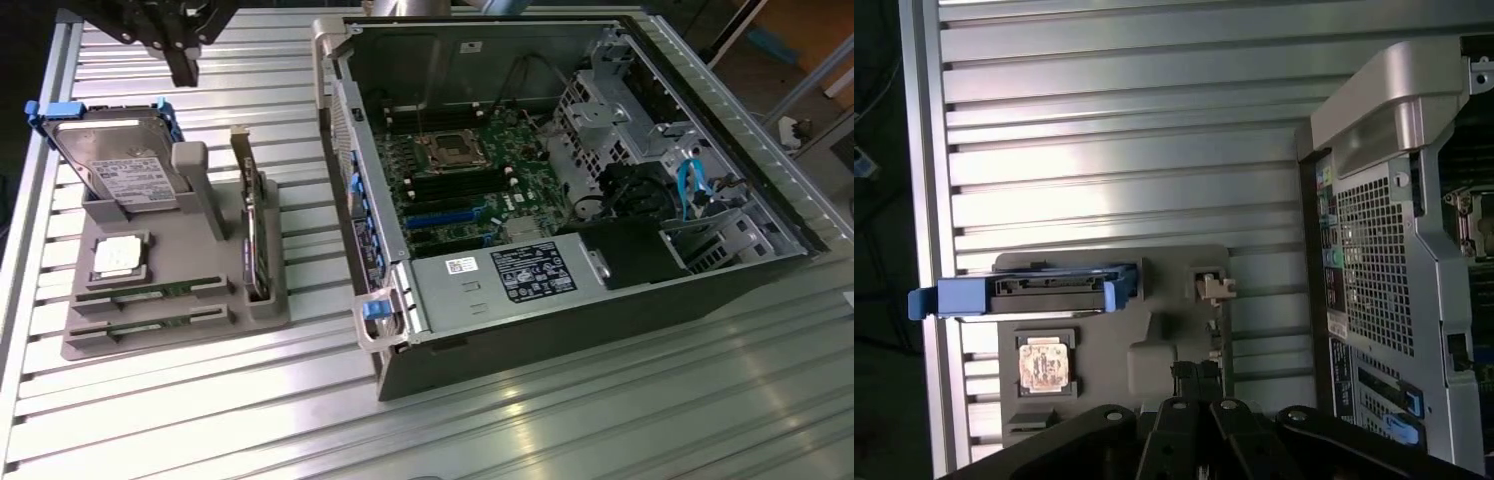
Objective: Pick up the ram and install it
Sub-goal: 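Reach for the ram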
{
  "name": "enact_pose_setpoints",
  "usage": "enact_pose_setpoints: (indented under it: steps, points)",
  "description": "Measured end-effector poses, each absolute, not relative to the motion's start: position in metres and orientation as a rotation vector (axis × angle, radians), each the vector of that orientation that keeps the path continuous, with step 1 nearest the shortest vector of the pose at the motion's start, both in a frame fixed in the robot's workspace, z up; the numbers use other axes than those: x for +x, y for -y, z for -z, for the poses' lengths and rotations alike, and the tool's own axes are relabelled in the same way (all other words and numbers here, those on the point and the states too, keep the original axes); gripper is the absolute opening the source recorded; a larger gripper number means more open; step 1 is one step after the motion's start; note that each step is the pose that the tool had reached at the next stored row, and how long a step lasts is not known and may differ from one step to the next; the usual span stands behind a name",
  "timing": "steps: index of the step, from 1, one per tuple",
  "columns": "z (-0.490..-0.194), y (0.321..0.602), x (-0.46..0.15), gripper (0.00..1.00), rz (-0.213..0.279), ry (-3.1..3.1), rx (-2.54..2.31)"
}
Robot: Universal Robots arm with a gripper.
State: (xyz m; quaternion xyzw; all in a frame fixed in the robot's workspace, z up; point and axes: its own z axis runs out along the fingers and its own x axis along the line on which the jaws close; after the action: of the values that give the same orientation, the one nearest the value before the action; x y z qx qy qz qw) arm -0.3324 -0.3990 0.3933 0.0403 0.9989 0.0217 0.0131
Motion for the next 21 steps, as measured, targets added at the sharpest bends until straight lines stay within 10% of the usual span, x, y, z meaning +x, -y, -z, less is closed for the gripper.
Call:
enact_pose_setpoints:
  steps: [21]
  points:
    - [-0.393,0.399,-0.382,0.11,-0.067,-3.111,0.138]
